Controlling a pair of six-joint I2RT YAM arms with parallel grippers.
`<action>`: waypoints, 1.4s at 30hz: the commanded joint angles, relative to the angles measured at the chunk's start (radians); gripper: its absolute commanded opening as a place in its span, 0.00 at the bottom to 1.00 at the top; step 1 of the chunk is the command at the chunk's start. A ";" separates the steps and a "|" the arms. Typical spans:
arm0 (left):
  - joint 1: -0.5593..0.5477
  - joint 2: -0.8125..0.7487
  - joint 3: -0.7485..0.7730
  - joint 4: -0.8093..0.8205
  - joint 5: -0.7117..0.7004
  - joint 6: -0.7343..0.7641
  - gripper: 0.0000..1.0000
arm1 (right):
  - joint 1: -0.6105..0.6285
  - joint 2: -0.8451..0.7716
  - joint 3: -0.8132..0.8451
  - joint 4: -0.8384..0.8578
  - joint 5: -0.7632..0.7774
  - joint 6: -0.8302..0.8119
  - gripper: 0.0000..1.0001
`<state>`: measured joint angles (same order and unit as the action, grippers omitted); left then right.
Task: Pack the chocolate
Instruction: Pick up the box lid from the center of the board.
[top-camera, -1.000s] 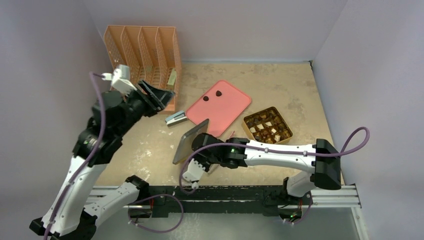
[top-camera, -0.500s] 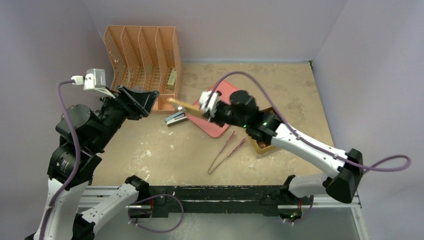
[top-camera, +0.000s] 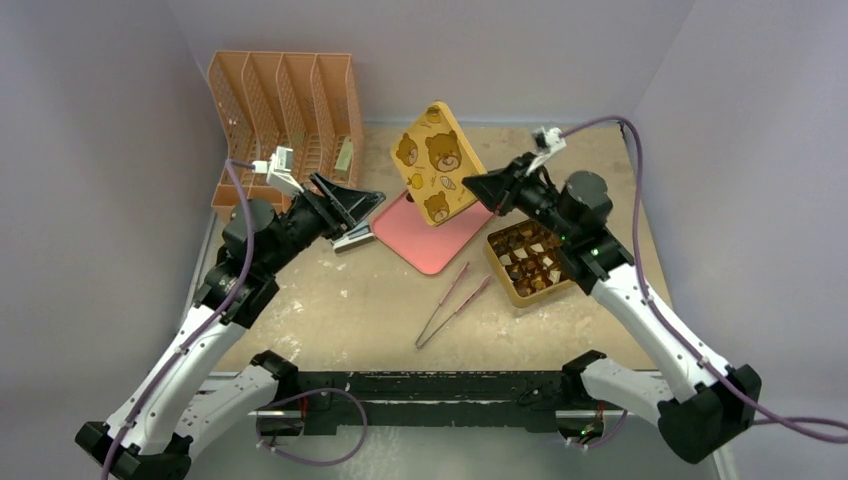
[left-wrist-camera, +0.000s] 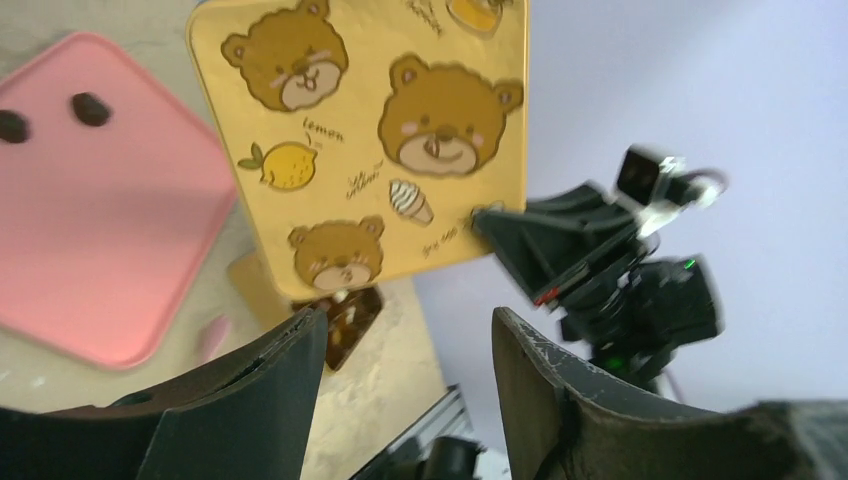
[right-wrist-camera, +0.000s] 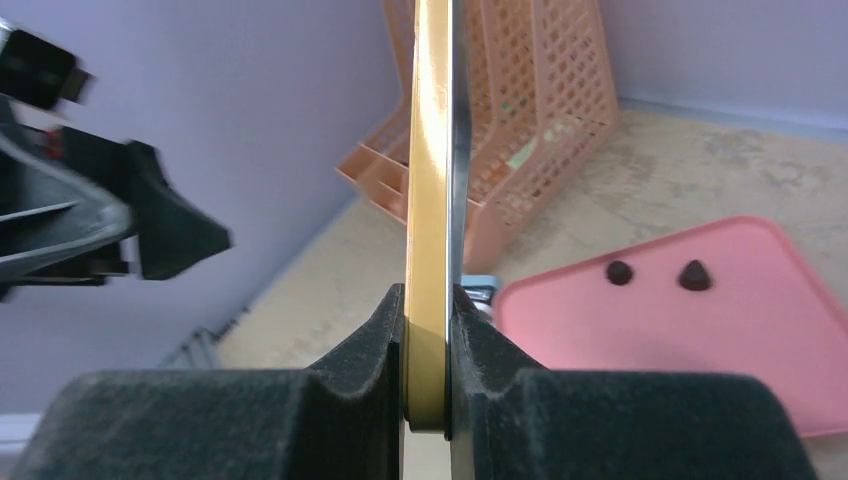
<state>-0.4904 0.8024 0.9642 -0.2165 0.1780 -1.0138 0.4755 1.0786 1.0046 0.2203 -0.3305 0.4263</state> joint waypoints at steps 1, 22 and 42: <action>0.003 -0.003 -0.061 0.364 -0.004 -0.194 0.61 | -0.020 -0.160 -0.154 0.408 -0.030 0.334 0.00; 0.002 0.207 -0.173 1.014 0.141 -0.419 0.56 | -0.030 -0.161 -0.280 0.731 -0.085 0.719 0.00; 0.003 0.157 -0.260 0.727 0.021 -0.369 0.63 | -0.049 -0.215 -0.366 0.694 -0.029 0.714 0.00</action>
<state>-0.4725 1.0061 0.7372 0.5797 0.2192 -1.3697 0.4107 0.9382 0.6018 0.9913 -0.3550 1.2129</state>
